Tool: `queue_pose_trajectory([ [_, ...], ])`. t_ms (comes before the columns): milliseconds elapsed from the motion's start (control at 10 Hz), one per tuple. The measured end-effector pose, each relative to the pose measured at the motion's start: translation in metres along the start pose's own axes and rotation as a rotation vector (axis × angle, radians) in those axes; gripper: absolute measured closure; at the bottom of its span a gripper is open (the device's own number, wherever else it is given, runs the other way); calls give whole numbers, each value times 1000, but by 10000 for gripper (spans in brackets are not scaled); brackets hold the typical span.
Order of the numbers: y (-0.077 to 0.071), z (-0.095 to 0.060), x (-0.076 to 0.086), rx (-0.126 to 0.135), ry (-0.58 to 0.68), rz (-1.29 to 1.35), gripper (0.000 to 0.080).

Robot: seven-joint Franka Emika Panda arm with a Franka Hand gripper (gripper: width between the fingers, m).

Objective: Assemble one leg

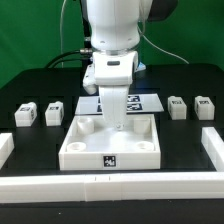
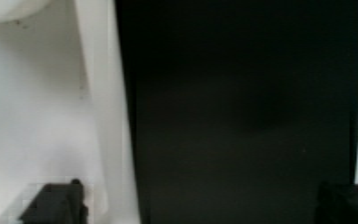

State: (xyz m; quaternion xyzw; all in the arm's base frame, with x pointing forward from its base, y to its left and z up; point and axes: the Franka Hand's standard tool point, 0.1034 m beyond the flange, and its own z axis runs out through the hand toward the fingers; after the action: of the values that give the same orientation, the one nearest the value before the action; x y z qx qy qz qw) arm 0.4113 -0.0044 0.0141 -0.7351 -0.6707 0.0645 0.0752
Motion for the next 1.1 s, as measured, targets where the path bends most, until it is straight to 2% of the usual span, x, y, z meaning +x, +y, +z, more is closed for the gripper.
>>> queue_pose_trajectory([
  [100, 0, 0, 0, 0, 0, 0, 172],
  [200, 0, 0, 0, 0, 0, 0, 342],
  [300, 0, 0, 0, 0, 0, 0, 342],
  [400, 0, 0, 0, 1, 0, 1, 543],
  [500, 0, 0, 0, 1, 0, 1, 678],
  [600, 1, -1, 0, -5, 1, 1, 729],
  [1100, 2, -1, 0, -7, 1, 1, 729],
])
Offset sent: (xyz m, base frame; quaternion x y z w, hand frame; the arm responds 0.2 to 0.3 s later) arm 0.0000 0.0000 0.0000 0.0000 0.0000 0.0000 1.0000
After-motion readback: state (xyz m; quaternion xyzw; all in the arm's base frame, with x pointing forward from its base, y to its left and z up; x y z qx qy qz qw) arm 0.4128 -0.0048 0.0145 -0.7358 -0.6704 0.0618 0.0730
